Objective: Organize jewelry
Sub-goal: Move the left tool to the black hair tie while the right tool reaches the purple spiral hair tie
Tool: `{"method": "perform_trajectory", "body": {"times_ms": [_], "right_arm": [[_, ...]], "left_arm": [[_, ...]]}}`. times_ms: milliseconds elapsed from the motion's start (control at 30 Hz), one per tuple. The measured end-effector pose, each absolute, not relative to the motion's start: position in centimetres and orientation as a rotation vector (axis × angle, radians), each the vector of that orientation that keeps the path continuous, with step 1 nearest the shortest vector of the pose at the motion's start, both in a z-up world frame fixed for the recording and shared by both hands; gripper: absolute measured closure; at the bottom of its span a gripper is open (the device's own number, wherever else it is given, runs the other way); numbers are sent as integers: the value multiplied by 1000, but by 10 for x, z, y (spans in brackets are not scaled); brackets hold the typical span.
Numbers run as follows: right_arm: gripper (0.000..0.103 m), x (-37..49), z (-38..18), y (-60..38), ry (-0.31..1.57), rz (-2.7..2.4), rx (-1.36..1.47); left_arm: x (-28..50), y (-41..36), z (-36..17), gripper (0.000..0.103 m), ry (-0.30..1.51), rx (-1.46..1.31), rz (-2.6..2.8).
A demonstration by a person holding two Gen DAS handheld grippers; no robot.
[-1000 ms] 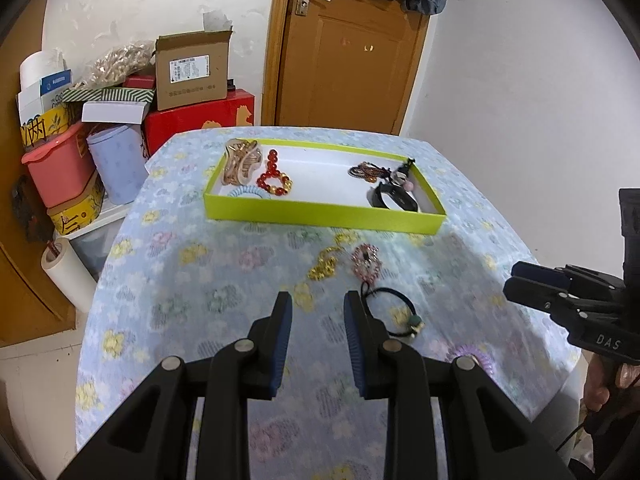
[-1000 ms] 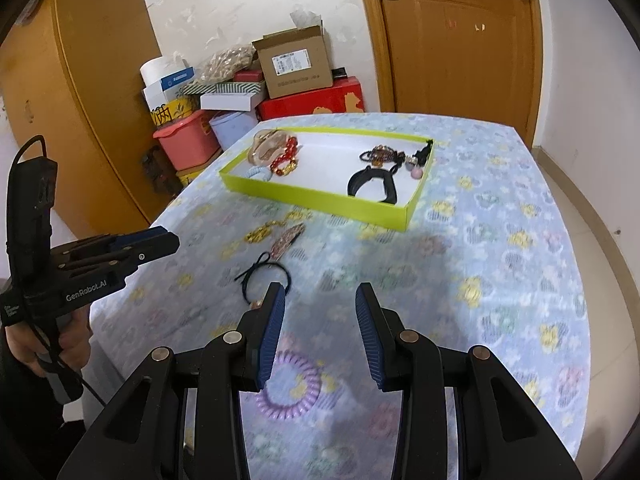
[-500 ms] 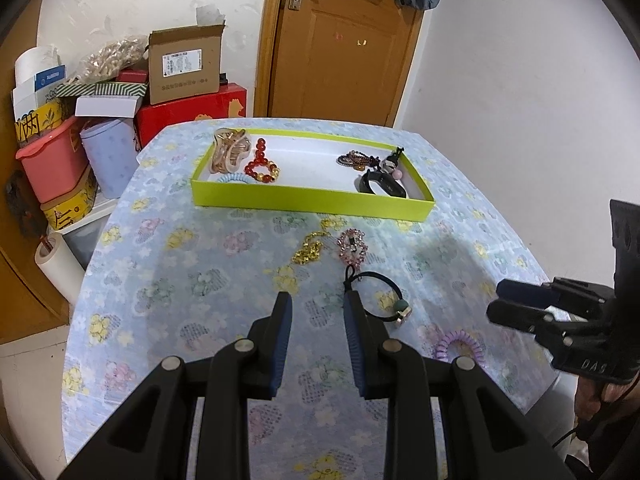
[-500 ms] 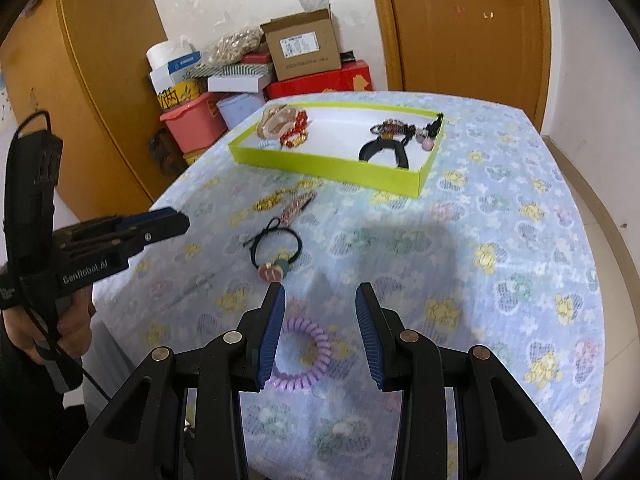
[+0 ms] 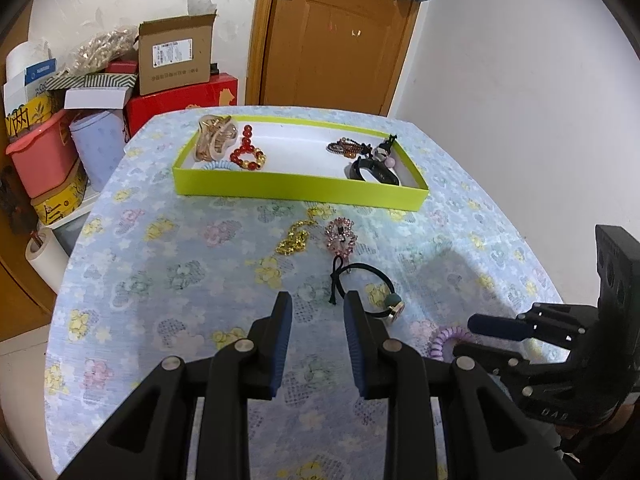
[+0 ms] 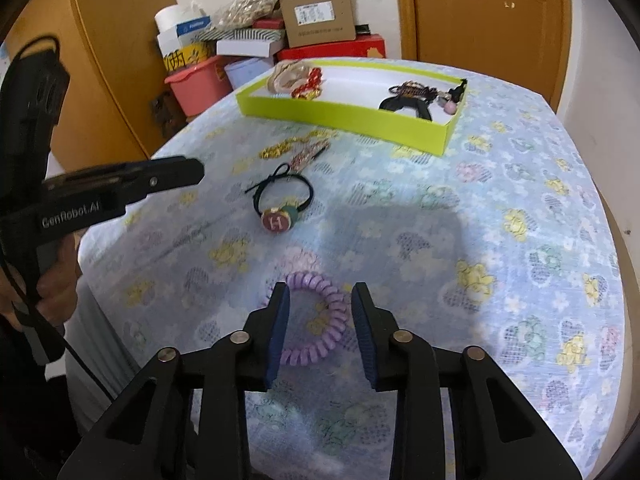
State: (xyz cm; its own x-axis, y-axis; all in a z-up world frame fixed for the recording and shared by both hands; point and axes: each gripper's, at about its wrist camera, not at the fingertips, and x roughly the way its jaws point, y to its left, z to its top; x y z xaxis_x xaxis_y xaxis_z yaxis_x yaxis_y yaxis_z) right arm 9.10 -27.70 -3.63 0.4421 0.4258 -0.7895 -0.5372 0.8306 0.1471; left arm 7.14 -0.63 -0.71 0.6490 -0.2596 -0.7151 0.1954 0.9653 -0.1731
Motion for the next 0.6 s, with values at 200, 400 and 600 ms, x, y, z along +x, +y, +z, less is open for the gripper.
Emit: {"method": "perform_trajectory", "body": {"times_ms": [200,400,600], "right_arm": [[89,88,-40,-271,915,581,-214],[93,93,-40,-275,905,557,-212],[94,102,-40,-285,906,527,-186]], "left_arm": [[82,-14,-16,75,852,-75,-266],[95,-25,-26,75,880,-60,-286],[105,-35,-37,75,915,-48,-303]]}}
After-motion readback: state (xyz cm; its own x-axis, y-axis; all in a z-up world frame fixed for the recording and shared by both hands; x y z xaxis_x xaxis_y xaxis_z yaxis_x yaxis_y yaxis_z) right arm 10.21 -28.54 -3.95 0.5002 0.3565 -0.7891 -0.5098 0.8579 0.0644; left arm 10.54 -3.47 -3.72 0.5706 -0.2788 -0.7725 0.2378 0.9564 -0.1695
